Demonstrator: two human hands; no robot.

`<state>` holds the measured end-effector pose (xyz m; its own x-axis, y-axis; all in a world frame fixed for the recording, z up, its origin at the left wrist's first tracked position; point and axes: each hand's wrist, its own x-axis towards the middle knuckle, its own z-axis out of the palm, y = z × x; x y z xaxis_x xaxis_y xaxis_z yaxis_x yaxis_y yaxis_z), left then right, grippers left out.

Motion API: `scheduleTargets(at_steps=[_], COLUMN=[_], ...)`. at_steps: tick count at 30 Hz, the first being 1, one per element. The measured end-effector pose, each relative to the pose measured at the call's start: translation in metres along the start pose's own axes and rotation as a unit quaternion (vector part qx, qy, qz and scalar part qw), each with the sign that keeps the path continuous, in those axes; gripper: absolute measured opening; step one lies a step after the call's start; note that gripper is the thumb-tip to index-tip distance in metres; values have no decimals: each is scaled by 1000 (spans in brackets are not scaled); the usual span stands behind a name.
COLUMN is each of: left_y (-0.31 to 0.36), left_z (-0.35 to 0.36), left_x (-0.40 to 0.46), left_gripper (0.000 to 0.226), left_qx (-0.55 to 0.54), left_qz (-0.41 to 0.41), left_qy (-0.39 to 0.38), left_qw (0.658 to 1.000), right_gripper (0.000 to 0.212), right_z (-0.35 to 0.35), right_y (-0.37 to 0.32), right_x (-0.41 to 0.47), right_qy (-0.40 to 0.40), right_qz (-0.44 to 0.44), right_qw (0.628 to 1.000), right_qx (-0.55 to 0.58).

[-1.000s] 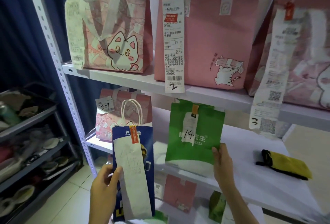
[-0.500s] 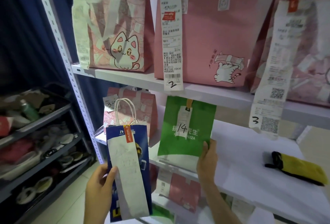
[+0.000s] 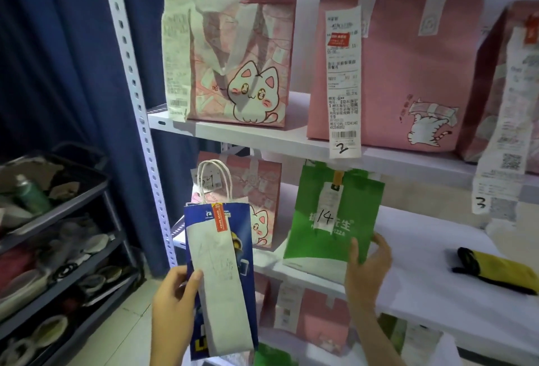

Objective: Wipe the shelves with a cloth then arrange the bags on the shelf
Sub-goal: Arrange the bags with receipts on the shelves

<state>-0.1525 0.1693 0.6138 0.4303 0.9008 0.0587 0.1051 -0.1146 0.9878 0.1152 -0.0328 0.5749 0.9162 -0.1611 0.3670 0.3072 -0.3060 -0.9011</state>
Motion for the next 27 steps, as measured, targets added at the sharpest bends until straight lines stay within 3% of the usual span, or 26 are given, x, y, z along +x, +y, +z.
scheduleTargets(at_steps=[3,7,12,16,18,20,23,27], left_y=[-4,-15,-25,-26,-26,-28,-33,-36], left_z=[-25,-53,-88,-113,-124,-133,-141,-144], left_x=[26,52,73,84,89,92,94,90], left_gripper=[8,9,13,12,13,15,16,16], left_qx=[-4,0,8,3,-2,-5,-10,-3], left_qz=[4,1,-14,-27,-33,-38,-57,-60], left_qy=[-18,-34,-48,-54,-55,-52,-50,-48], left_qw=[1000,999,999,998,998,998,997,997], right_gripper=[44,38,26,65,70,59,15,22], right_z=[10,41,90,139,158,169,166,153], right_y=[-19,-47,-89,-99,-93,-86,-97,-115], right_x=[-30,-63,-82,-74,-68,-64,-70,-89], right_qy=[86,80,-136,-226,-241,-240,-192,-213], right_qz=[-66,-145,-99,-3,36,48,33,-7], right_qw=[991,978,984,968,962,960,967,963], right_qx=[-79,-125,-63,-109,-125,-133,-162,-165])
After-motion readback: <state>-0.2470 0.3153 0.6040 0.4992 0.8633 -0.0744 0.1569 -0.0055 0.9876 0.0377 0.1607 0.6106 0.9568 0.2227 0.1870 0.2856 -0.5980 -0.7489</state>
